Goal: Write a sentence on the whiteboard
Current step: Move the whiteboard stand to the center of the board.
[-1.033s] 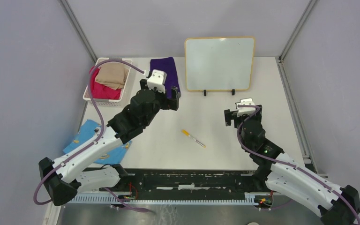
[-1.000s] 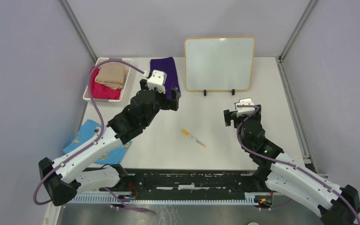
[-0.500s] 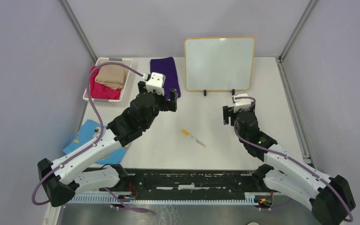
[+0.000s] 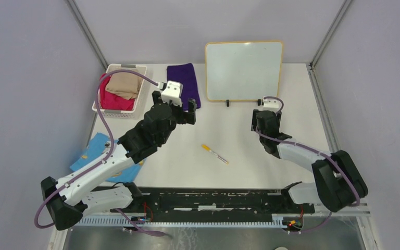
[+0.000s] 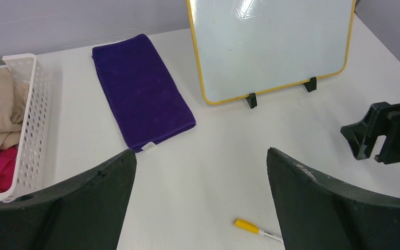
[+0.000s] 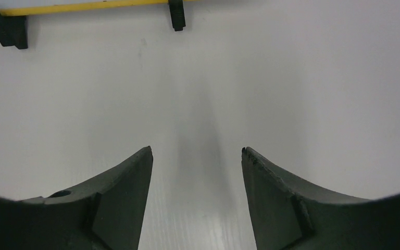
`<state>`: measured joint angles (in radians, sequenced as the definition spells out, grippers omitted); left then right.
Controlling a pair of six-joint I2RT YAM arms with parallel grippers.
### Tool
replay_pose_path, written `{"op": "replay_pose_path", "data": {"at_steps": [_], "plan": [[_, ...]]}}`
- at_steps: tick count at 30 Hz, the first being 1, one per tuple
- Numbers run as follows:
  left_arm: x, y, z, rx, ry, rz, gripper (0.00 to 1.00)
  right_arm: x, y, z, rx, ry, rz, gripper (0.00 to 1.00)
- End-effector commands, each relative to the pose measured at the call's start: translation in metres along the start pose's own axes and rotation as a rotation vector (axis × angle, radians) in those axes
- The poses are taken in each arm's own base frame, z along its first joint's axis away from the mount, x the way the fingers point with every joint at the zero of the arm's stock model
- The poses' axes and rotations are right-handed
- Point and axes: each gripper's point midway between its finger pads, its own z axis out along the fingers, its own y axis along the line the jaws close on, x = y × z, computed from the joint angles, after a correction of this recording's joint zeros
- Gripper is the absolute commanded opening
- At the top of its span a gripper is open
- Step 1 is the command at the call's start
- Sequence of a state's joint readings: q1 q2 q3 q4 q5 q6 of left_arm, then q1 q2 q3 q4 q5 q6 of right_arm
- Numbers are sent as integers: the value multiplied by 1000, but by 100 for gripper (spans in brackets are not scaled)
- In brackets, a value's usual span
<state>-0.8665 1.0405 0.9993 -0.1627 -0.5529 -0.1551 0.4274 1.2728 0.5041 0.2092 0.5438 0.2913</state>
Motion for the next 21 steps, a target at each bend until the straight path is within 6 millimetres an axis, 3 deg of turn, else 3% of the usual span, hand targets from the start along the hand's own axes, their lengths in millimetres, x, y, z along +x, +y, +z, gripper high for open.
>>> {"op": "replay_pose_path", "data": {"at_steps": [1,9,21], "plan": [[-27,4,-7,-16,-65,-53,99,-51,6,29,33,-122,67,69],[-30,5,-11,-13,-79,-57,99,-49,9,83,10,-69,39,61],[-24,-2,-6,11,-57,-49,99,-54,17,126,-10,-8,3,59]]}}
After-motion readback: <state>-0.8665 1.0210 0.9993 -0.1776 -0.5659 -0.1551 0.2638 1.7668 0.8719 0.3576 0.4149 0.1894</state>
